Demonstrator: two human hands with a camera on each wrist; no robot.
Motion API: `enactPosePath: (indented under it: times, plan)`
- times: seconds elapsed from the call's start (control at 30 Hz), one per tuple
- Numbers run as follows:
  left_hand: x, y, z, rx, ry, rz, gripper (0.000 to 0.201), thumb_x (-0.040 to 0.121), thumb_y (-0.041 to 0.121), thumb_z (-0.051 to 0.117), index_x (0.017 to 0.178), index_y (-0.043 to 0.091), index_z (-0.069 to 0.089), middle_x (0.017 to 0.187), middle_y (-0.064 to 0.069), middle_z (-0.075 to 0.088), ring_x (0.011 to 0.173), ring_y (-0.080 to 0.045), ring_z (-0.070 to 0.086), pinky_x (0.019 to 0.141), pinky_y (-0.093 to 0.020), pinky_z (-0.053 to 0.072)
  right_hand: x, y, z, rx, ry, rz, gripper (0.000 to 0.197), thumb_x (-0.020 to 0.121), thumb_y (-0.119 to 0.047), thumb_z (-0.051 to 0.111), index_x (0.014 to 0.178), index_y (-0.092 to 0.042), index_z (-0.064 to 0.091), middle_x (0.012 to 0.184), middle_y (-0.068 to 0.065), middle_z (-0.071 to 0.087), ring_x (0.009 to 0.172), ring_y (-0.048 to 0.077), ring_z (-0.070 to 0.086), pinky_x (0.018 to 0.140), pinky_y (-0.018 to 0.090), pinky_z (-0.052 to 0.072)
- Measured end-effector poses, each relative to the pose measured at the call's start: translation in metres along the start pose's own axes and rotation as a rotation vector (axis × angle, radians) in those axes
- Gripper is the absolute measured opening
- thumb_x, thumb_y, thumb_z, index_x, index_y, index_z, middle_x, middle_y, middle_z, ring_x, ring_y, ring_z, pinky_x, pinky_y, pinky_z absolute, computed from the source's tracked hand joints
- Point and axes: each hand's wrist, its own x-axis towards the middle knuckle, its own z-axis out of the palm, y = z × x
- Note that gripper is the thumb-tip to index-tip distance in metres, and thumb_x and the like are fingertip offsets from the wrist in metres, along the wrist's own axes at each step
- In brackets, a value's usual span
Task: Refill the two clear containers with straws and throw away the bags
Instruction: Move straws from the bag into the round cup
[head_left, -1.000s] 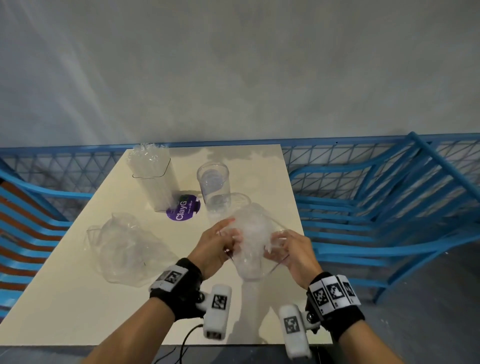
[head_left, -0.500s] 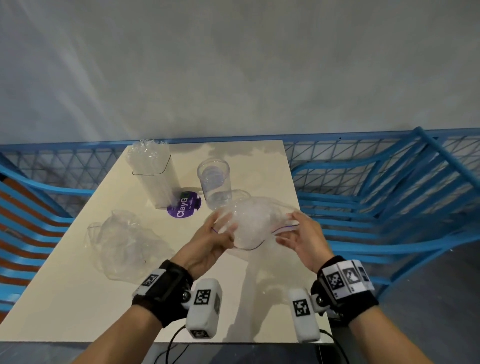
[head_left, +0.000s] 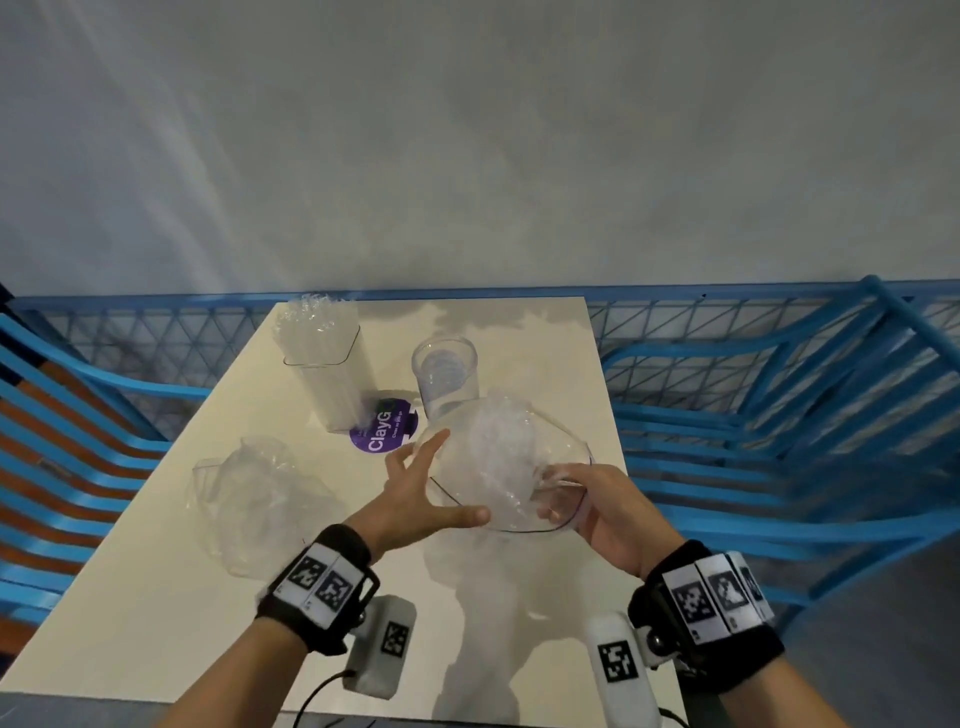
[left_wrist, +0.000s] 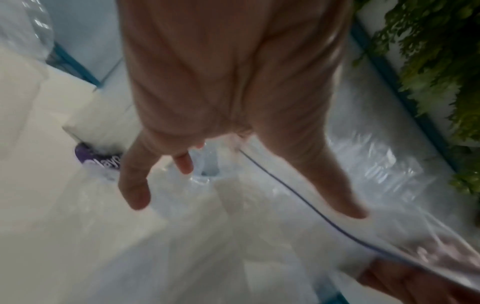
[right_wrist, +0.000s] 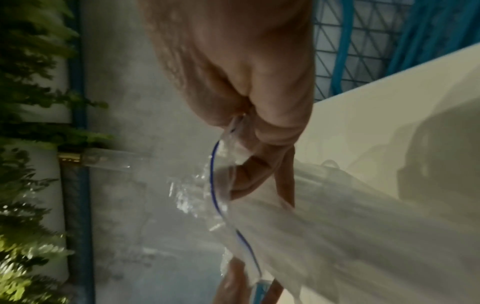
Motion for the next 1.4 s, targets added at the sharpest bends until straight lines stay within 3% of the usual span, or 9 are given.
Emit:
enactPosePath:
  times: [0.13,0.4,0.57,0.67,0.87,1.0,1.13,1.23,1.4]
  plan:
    - [0.001,0.003,-0.023,0.089,-0.023,0.115,0.119,0.053,0.037,0.091,0.142,0.053,0.014,0.154,0.011,-0.011,0.144,-0.015,0.006,0.116,-0.039,0.020,0.009,-0.007,0.007,-0.060,-0.034,0.028,0.022,0.092,-0.002,0.050,0.082,0.000,0.069,0.072,0.007,0.072,0.051,0.011,0.065,0.041,0.018,0.046]
    - [0.024,-0.030,0.004,-0.307,-0.110,0.118,0.086,0.060,-0.016,0.078,0.127,0.021,0.039,0.110,0.013,0.058,0.094,0.015,0.059,0.071,-0.005,0.048,0.035,0.024,0.024,-0.353,0.000,0.038,0.025,0.095,-0.029,0.051,0.097,-0.015,0.071,0.098,0.002,0.065,0.075,0.016,0.057,0.053,0.021,0.041]
    - [0.041,-0.055,0.005,-0.422,0.086,0.095,0.046,0.052,0.004,0.082,0.094,0.016,0.069,0.090,0.002,0.075,0.092,-0.021,0.070,0.069,-0.019,0.056,0.050,0.024,0.020,-0.179,0.072,-0.045,0.029,0.099,-0.024,0.044,0.083,-0.011,0.063,0.094,0.005,0.072,0.071,0.018,0.065,0.062,0.028,0.050]
    - [0.056,-0.042,-0.015,-0.534,0.141,0.224,0.066,0.050,0.017,0.085,0.112,0.012,0.064,0.102,-0.001,0.073,0.094,-0.015,0.070,0.073,-0.027,0.056,0.072,0.011,0.025,0.066,0.192,-0.128,0.035,0.103,-0.022,0.035,0.080,-0.008,0.057,0.087,0.018,0.076,0.074,0.020,0.073,0.069,0.028,0.056]
    - [0.082,-0.045,-0.012,-0.380,-0.291,0.240,0.110,0.052,0.006,0.090,0.142,0.017,0.029,0.135,-0.002,0.053,0.124,-0.015,0.053,0.090,-0.022,0.052,0.108,0.037,0.039,0.186,0.292,0.093,0.023,0.098,-0.011,0.044,0.099,0.002,0.062,0.090,0.022,0.067,0.084,0.032,0.064,0.082,0.042,0.053]
    - [0.090,-0.045,0.001,-0.503,-0.137,0.217,0.089,0.048,0.014,0.093,0.126,0.019,0.050,0.120,-0.002,0.066,0.113,-0.015,0.062,0.094,-0.035,0.053,0.115,0.047,0.044,-0.029,0.469,-0.009,0.008,0.093,0.002,0.045,0.092,-0.001,0.053,0.080,0.015,0.054,0.067,0.021,0.060,0.065,0.029,0.054]
    - [0.088,-0.052,-0.013,-0.480,0.013,0.197,0.079,0.047,0.025,0.091,0.117,0.034,0.055,0.114,0.012,0.068,0.108,-0.004,0.063,0.093,-0.030,0.053,0.099,0.023,0.043,-0.928,0.675,-0.442,0.047,0.080,0.013,0.053,0.123,-0.007,0.048,0.113,0.015,0.045,0.096,0.026,0.050,0.091,0.024,0.040]
    - [0.086,-0.039,-0.029,-0.416,0.093,0.267,0.076,0.055,0.024,0.088,0.122,0.031,0.053,0.114,0.012,0.067,0.107,-0.006,0.063,0.091,-0.030,0.052,0.077,0.003,0.058,-1.076,0.481,-0.879,0.048,0.070,0.011,0.053,0.114,-0.006,0.060,0.111,0.005,0.055,0.101,0.008,0.053,0.093,0.003,0.035]
    - [0.086,-0.018,-0.033,-0.427,0.281,0.342,0.065,0.061,0.026,0.082,0.119,0.020,0.055,0.110,0.006,0.067,0.100,-0.008,0.065,0.083,-0.031,0.056,0.083,0.004,0.081,-0.752,0.078,-0.564,0.071,0.074,-0.030,0.076,0.136,-0.030,0.042,0.124,-0.016,0.055,0.113,-0.004,0.053,0.094,0.012,0.043]
